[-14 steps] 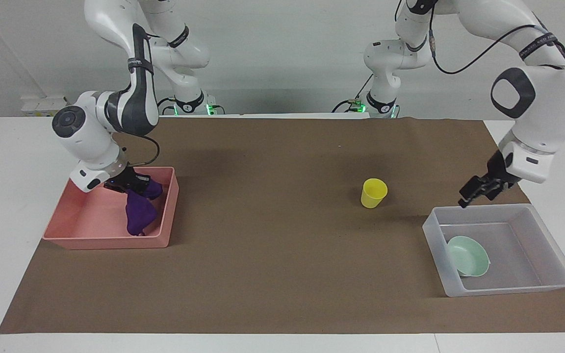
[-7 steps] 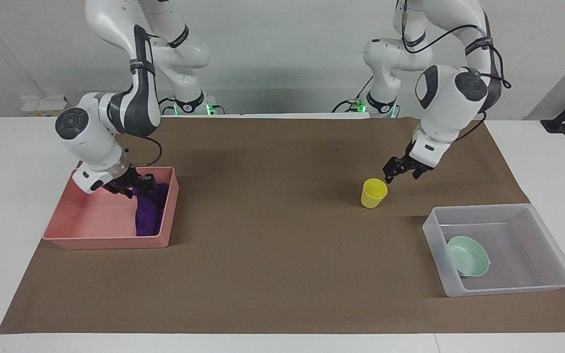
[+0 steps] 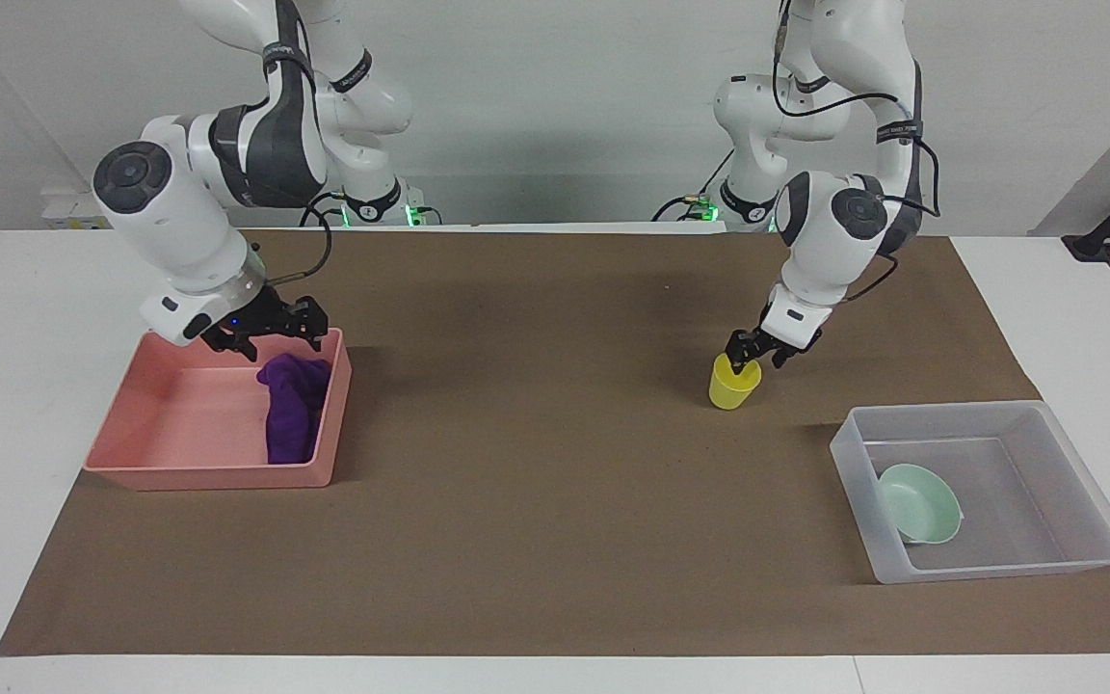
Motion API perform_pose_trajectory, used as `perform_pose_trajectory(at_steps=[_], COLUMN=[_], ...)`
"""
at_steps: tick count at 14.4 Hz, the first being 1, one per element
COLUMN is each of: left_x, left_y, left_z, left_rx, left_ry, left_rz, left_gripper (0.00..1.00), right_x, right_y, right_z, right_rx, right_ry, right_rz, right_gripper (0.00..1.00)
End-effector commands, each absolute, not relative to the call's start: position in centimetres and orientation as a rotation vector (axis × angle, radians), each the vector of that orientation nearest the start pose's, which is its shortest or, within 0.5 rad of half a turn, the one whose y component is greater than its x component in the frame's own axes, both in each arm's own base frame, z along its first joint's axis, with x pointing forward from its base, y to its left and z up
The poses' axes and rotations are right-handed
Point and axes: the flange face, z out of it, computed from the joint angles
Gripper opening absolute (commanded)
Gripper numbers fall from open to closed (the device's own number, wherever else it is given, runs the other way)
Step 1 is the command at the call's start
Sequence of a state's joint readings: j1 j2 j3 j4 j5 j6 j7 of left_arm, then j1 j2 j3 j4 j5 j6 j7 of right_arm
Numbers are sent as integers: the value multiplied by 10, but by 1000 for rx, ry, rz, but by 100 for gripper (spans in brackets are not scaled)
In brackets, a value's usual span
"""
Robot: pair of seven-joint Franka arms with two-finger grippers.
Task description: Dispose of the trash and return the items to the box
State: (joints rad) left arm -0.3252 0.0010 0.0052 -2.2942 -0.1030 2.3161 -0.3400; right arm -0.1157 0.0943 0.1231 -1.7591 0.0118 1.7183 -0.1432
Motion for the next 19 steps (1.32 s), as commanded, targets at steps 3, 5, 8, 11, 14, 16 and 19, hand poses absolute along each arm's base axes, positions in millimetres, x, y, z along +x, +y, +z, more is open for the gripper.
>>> perform_pose_trajectory(at_steps=[3, 5, 8, 11, 14, 16, 19], left_x=[486, 494, 542, 602, 637, 653, 668], left_y=[-160, -162, -162, -110, -23, 18, 44], left_z=[353, 361, 421, 501, 508, 472, 427], left_rx=[-3224, -3228, -3248, -3245, -3204, -3172, -3145], left_ry=[-153, -169, -222, -369, -591, -678, -747], left_rz=[-21, -36, -64, -111, -246, -272, -350], left_gripper=[0, 0, 0, 0, 0, 0, 0], right_x=[565, 554, 540, 535, 534, 534, 534], right_y=[13, 11, 12, 13, 14, 13, 13], right_z=[560, 580, 594, 596, 594, 594, 592], right_rx=[-3130, -3136, -3139, -3135, -3131, -3128, -3126], right_ry=[-257, -251, -249, -249, -249, -261, -263], right_rz=[254, 260, 265, 263, 272, 274, 276], right_gripper=[96, 97, 99, 99, 99, 99, 99])
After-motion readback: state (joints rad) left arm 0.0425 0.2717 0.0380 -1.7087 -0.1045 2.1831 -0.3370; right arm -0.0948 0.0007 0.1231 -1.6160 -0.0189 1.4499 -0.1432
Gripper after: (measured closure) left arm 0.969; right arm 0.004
